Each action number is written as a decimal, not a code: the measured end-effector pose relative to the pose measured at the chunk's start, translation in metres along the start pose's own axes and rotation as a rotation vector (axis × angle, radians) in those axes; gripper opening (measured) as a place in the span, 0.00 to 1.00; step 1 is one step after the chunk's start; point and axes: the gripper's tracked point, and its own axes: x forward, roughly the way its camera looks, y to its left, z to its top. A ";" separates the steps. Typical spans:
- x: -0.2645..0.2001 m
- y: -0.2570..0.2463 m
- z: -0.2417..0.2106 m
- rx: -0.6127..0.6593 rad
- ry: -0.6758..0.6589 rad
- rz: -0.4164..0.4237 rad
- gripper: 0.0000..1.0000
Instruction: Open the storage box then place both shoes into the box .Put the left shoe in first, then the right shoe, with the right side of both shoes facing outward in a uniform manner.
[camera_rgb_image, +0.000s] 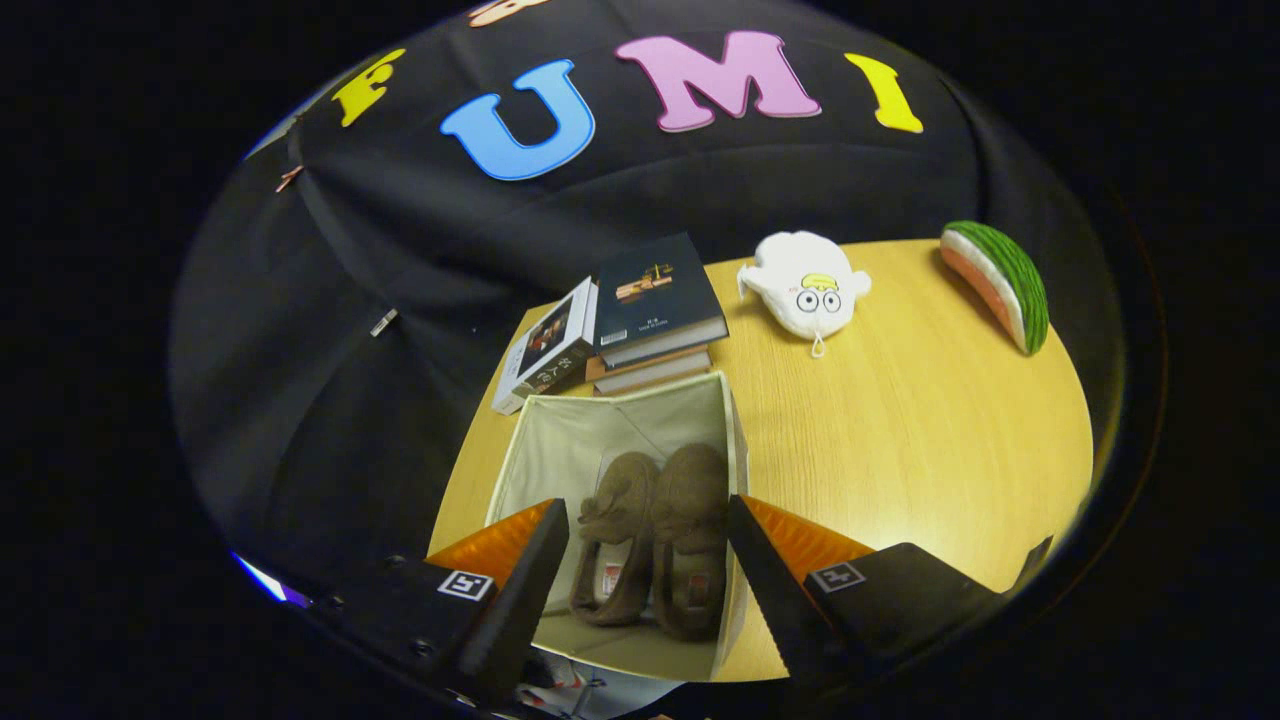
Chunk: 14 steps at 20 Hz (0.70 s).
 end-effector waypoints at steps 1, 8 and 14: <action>-0.007 -0.002 0.010 -0.014 -0.036 -0.002 0.98; -0.074 -0.062 0.087 -0.097 -0.339 -0.126 0.98; -0.151 -0.118 0.147 -0.153 -0.578 -0.226 0.98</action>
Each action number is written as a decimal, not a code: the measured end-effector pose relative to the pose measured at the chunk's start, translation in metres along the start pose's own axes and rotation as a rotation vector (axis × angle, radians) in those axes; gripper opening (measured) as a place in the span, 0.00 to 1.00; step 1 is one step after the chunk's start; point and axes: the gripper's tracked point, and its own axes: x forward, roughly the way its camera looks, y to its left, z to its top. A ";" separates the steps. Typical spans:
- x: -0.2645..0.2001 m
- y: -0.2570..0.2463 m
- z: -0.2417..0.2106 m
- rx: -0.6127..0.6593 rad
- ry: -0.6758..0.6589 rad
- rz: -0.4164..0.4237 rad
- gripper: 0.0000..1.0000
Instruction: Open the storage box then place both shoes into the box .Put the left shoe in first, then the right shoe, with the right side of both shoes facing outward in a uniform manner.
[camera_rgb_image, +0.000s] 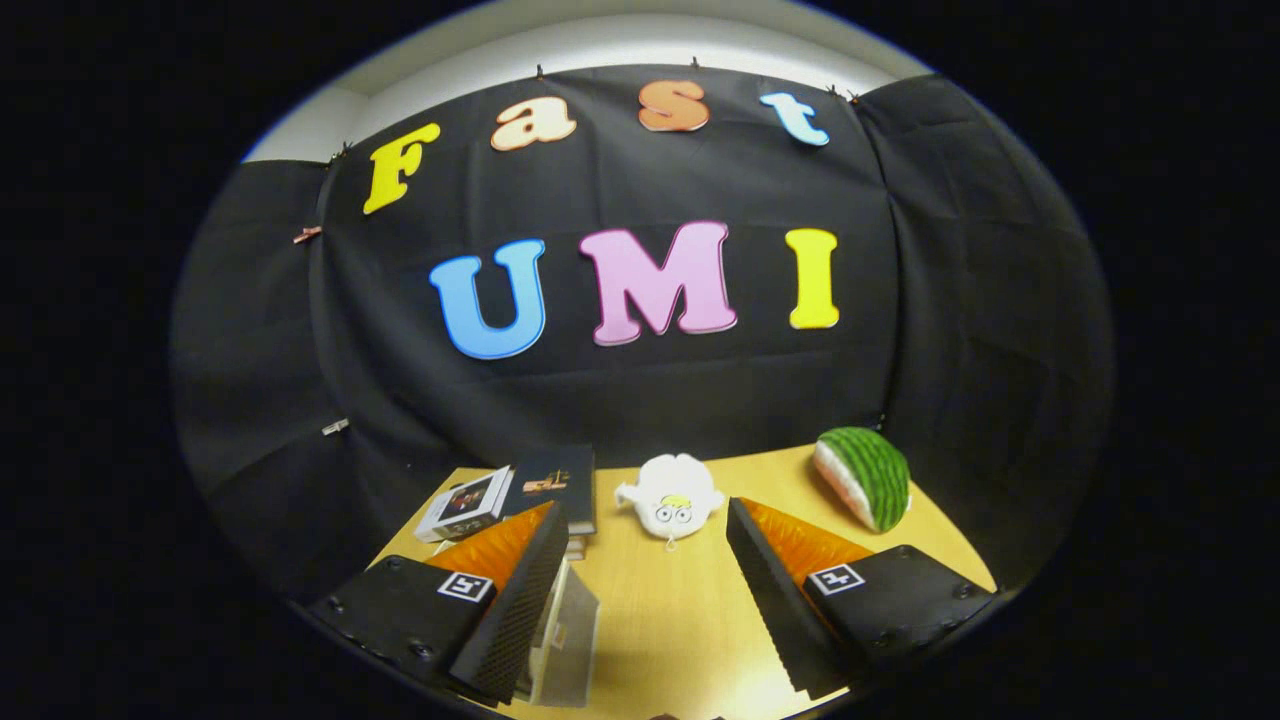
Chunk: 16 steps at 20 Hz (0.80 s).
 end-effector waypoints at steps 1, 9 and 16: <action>-0.003 -0.012 0.013 -0.024 -0.037 -0.010 0.98; -0.027 -0.052 0.071 -0.087 -0.217 0.021 0.98; -0.058 -0.069 0.065 -0.275 -0.326 0.098 0.96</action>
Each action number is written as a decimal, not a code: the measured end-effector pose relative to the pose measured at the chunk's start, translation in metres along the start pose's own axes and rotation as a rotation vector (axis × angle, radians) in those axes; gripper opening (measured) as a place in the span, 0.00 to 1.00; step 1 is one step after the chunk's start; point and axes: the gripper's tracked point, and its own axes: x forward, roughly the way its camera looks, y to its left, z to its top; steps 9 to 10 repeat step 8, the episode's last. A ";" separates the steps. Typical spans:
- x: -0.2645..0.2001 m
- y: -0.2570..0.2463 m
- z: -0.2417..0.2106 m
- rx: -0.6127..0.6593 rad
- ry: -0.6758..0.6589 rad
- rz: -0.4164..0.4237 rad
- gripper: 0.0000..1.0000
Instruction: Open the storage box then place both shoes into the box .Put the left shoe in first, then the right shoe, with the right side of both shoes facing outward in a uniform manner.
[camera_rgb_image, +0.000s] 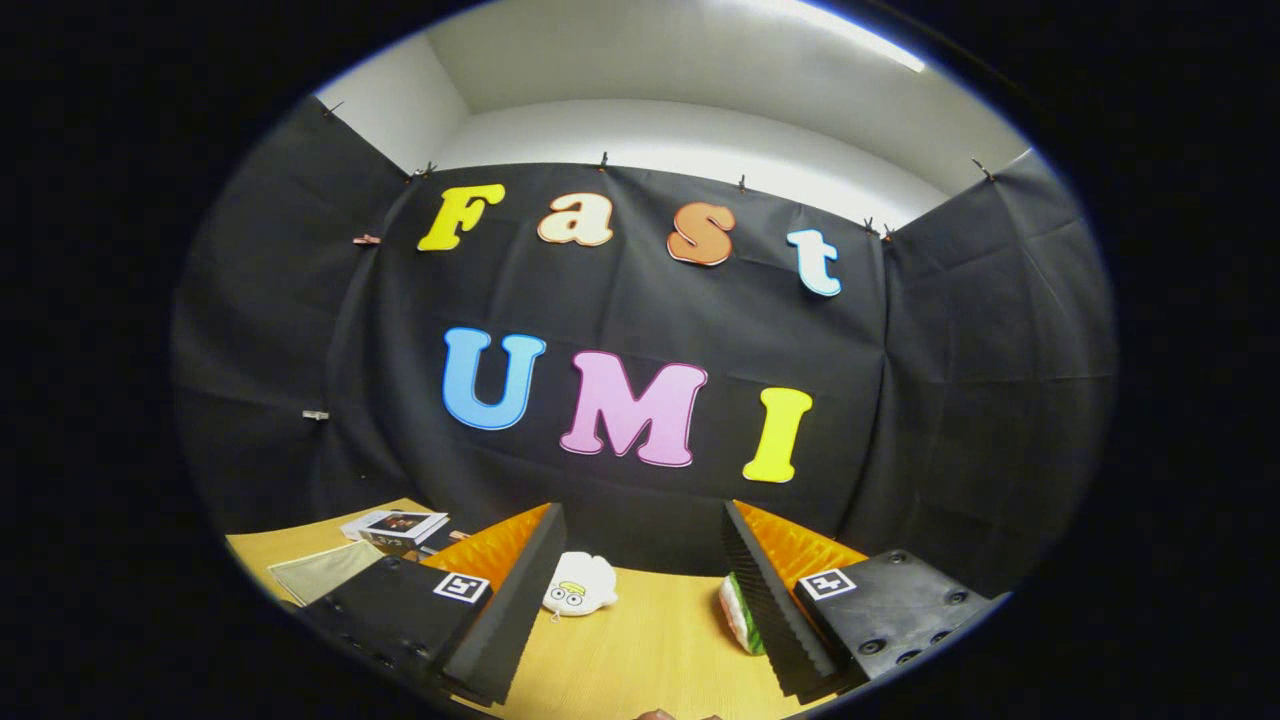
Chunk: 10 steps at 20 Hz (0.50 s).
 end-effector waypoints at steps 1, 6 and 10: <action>-0.004 -0.002 -0.007 -0.009 0.003 0.010 0.97; -0.023 -0.010 -0.018 0.002 -0.008 0.012 0.97; -0.024 -0.017 -0.023 0.027 0.010 0.002 0.97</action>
